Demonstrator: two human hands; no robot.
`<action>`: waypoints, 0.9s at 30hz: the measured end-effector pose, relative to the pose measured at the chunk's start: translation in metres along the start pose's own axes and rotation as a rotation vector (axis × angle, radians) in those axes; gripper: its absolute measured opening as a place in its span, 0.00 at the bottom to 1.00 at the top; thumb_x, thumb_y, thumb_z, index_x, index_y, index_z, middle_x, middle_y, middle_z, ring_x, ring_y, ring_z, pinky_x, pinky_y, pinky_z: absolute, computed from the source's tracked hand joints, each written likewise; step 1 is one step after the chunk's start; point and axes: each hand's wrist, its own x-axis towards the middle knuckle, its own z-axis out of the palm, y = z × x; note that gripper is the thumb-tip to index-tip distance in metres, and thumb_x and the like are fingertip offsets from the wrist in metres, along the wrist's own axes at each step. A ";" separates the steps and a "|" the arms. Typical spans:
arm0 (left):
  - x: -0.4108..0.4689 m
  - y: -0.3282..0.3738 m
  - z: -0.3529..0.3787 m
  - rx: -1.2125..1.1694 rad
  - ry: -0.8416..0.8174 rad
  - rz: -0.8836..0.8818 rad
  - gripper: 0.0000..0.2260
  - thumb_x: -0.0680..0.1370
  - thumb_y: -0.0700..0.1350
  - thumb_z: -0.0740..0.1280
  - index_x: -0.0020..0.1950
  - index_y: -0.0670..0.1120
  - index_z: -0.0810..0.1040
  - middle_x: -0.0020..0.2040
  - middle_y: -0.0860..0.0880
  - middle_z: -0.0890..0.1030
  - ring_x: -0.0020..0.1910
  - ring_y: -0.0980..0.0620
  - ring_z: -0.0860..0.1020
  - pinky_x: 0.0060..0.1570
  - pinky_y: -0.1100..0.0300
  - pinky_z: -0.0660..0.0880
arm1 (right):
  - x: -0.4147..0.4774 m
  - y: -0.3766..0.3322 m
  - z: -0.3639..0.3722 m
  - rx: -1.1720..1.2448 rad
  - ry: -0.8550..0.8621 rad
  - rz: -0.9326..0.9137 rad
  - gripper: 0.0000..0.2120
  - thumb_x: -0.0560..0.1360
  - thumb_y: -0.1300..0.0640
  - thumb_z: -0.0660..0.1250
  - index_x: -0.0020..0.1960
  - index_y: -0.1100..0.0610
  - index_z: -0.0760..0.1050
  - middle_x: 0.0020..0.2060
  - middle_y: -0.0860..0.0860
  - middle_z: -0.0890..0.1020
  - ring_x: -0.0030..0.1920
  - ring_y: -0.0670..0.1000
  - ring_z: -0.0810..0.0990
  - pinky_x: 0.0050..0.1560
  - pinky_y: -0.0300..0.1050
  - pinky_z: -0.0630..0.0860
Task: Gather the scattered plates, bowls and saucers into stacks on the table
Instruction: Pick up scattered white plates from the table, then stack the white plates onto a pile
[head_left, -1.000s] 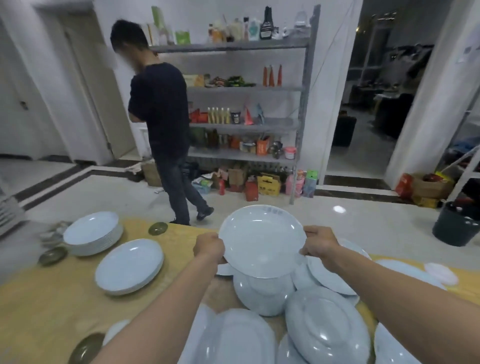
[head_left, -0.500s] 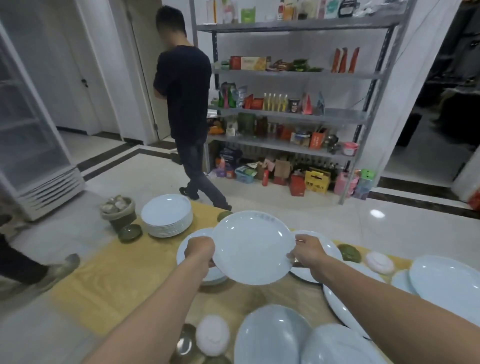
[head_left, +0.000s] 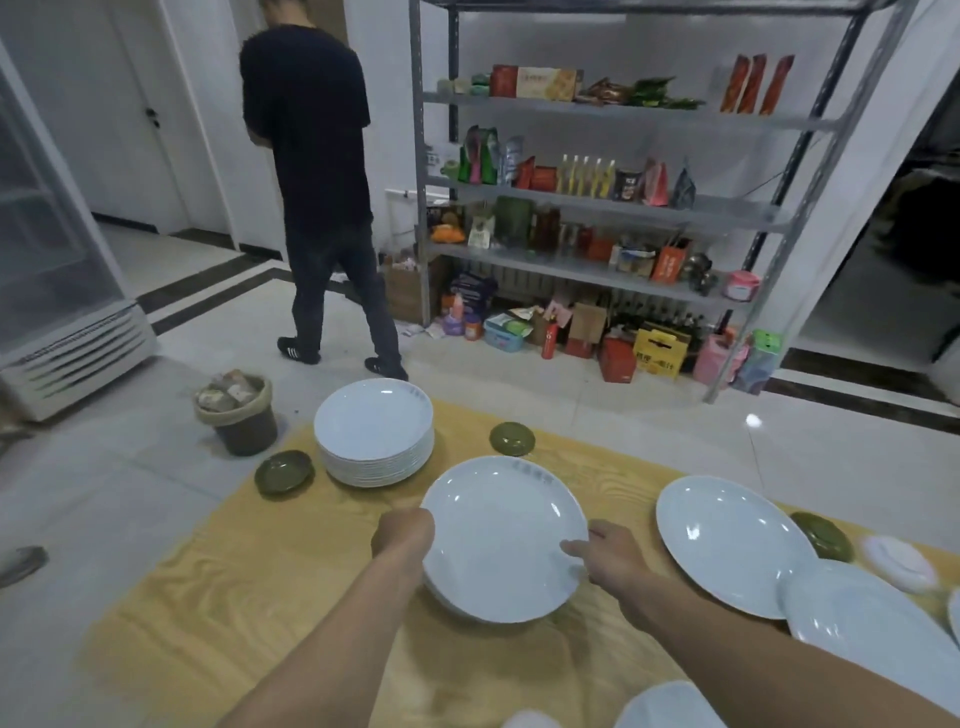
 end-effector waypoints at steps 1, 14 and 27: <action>0.009 -0.003 0.003 -0.008 0.002 -0.009 0.15 0.73 0.39 0.59 0.57 0.39 0.78 0.53 0.41 0.81 0.47 0.42 0.80 0.38 0.58 0.73 | 0.003 0.002 0.005 -0.013 0.002 0.009 0.21 0.72 0.55 0.72 0.63 0.58 0.75 0.56 0.53 0.80 0.52 0.54 0.80 0.45 0.46 0.76; 0.050 -0.014 0.014 0.313 0.031 0.152 0.15 0.75 0.46 0.61 0.55 0.43 0.81 0.52 0.44 0.81 0.49 0.42 0.79 0.49 0.54 0.78 | 0.022 0.011 0.025 -0.107 -0.068 0.012 0.20 0.73 0.55 0.71 0.64 0.54 0.74 0.61 0.50 0.78 0.57 0.52 0.78 0.59 0.49 0.77; -0.120 0.042 0.120 1.133 -0.138 0.984 0.27 0.81 0.56 0.55 0.79 0.51 0.55 0.80 0.46 0.48 0.78 0.42 0.48 0.74 0.48 0.55 | -0.059 0.021 -0.147 -1.230 0.146 -0.201 0.50 0.62 0.21 0.34 0.80 0.43 0.46 0.80 0.50 0.49 0.79 0.57 0.47 0.74 0.61 0.51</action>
